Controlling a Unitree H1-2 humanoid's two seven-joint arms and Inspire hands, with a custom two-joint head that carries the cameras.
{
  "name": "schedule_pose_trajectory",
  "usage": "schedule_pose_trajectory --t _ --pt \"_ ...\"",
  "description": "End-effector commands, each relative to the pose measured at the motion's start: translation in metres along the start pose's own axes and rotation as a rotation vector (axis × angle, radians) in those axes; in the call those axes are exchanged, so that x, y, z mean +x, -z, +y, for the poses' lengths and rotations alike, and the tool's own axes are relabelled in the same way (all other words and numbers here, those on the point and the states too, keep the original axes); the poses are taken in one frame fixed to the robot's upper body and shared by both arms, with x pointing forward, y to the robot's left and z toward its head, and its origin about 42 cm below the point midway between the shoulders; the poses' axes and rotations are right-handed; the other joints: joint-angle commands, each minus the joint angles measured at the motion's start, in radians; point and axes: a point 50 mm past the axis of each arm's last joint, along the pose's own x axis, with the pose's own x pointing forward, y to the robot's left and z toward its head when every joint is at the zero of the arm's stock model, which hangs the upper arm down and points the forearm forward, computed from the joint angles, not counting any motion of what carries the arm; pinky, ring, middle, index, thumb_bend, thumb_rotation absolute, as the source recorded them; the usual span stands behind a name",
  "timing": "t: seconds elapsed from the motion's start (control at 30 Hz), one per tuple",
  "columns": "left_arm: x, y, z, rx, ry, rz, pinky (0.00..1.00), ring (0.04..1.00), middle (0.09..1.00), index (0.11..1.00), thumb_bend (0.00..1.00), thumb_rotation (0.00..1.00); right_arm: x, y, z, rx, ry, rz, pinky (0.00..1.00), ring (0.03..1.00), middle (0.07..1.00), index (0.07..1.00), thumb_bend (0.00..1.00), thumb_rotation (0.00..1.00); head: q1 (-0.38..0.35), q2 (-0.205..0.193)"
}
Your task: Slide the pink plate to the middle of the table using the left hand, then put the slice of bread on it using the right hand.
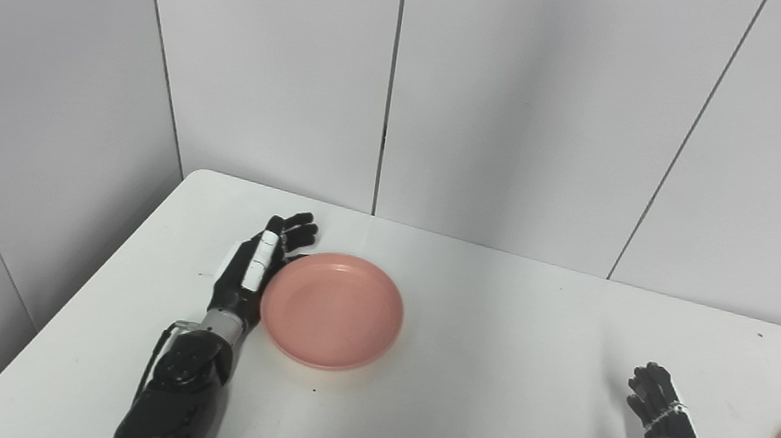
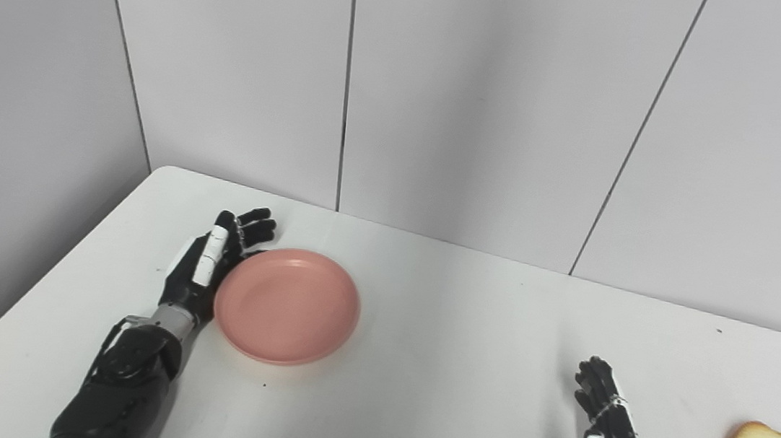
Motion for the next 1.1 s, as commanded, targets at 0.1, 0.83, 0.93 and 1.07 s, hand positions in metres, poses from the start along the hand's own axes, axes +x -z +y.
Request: schedule_pose_trajectory --t 0.1,0.83,0.93,1.07 --pt "0.001 0.024 -0.049 -0.018 0.099 0.081 0.73 0.83 0.803 0.731 0.96 0.92 -0.03 0.018 0.024 0.041 0.025 0.081 0.89 0.888 0.883 0.884 0.75 0.91 -0.038 0.012" --pt "-0.023 0.05 -0.12 -0.115 0.265 0.167 0.77 0.858 0.833 0.741 0.97 0.9 -0.02 0.006 0.074 0.024 0.018 0.054 0.84 0.864 0.866 0.894 0.75 0.88 -0.301 0.072" --pt "-0.025 0.051 -0.123 -0.112 0.299 0.172 0.77 0.865 0.847 0.754 0.98 0.89 -0.018 0.004 0.082 0.024 0.017 0.053 0.85 0.873 0.87 0.897 0.75 0.88 -0.34 0.076" --pt "-0.025 0.051 -0.123 -0.106 0.314 0.173 0.76 0.861 0.848 0.758 0.96 0.91 -0.015 0.003 0.089 0.024 0.016 0.046 0.86 0.875 0.874 0.899 0.74 0.86 -0.371 0.079"
